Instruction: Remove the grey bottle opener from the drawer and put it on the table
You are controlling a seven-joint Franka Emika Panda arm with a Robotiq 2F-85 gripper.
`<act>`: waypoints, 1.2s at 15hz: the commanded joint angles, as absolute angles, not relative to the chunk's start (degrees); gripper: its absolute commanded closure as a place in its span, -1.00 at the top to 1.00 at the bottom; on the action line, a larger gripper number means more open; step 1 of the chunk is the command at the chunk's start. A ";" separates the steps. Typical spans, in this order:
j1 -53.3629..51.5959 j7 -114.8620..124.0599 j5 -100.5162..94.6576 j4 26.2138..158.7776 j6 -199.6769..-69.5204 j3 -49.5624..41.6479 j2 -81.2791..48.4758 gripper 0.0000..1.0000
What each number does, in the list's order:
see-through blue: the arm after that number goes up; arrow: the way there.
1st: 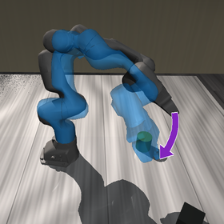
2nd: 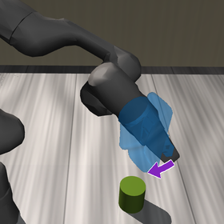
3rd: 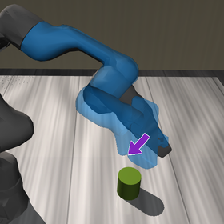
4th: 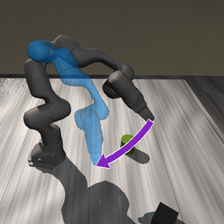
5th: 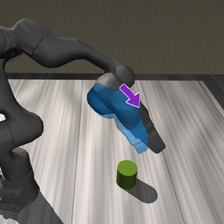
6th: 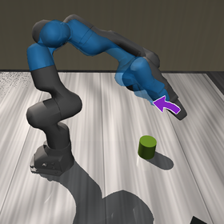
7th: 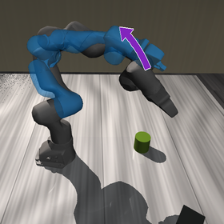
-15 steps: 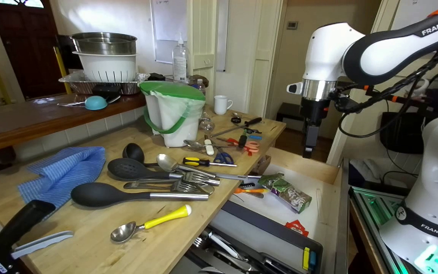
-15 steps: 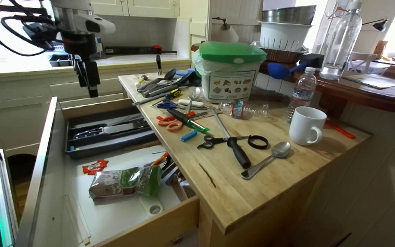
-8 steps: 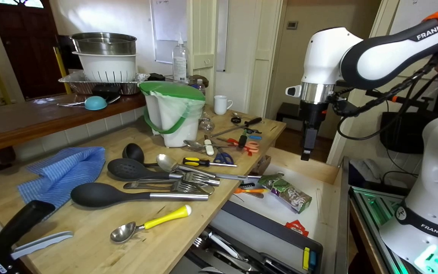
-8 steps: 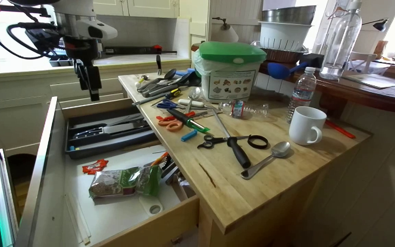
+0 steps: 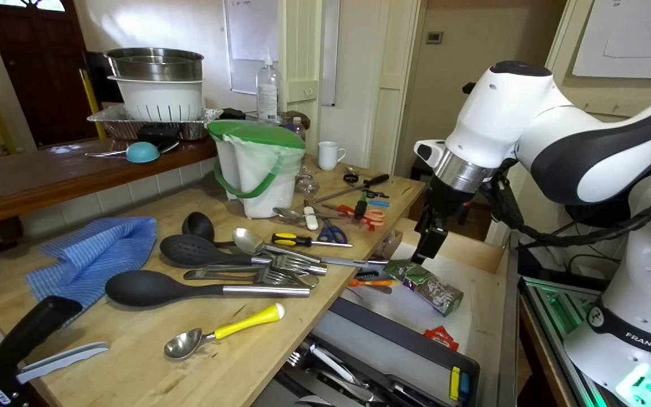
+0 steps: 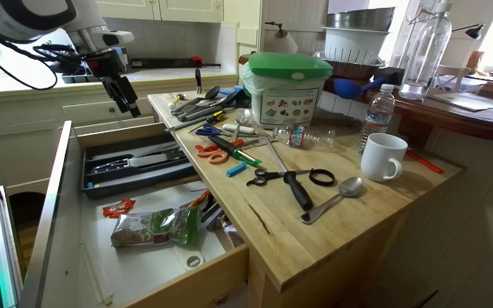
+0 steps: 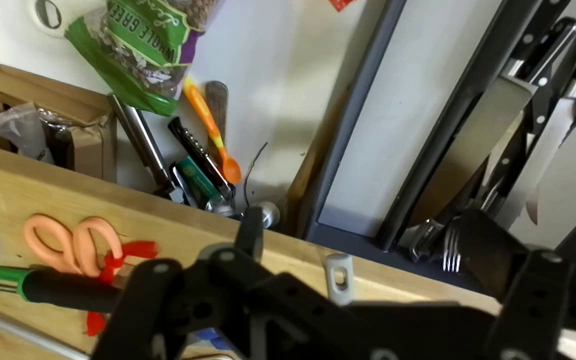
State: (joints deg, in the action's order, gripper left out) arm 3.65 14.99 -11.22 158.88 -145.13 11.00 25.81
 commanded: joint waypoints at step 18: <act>16.01 43.10 -58.48 158.95 -154.19 13.38 2.13 1.00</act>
